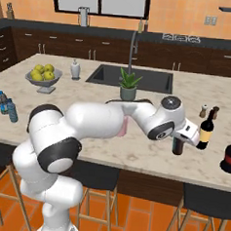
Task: Move the plastic bottles in the middle to the plastics group, and the glass bottles in the middle to the glass group.
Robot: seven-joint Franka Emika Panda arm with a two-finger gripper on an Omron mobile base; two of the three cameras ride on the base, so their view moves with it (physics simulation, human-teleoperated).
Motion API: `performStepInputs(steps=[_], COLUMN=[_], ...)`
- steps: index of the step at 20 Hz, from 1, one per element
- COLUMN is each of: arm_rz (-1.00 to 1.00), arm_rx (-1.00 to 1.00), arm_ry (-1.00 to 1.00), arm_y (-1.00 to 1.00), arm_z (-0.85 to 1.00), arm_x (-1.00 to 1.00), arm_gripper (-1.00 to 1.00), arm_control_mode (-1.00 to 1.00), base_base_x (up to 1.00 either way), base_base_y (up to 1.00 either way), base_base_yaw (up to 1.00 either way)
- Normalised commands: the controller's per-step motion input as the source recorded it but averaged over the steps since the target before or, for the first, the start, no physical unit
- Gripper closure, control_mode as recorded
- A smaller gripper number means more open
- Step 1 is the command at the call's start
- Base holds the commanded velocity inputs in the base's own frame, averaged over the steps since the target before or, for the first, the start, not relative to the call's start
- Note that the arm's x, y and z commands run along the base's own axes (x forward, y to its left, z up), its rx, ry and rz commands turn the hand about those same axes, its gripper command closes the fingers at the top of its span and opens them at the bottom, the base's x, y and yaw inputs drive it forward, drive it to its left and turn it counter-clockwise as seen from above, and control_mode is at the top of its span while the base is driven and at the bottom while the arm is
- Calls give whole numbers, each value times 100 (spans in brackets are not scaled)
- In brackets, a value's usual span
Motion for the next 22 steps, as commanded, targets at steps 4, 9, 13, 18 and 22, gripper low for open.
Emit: performStepInputs(steps=[4,9,13,18,22], arm_rz=[-1,0,0,0,0], arm_rx=[0,0,0,0,0], arm_ry=[-2,0,0,0,0], arm_y=[-50,-32,-9,-22,-12], arm_z=[0,0,0,-1,-4], arm_x=[1,0,7,17,11], arm_gripper=[100,100,100,100,100], arm_control_mode=[-100,-100,-100,-100,-100], base_base_x=[0,0,0,0,0], base_base_y=[0,0,0,0,0], base_base_yaw=[0,0,0,0,0])
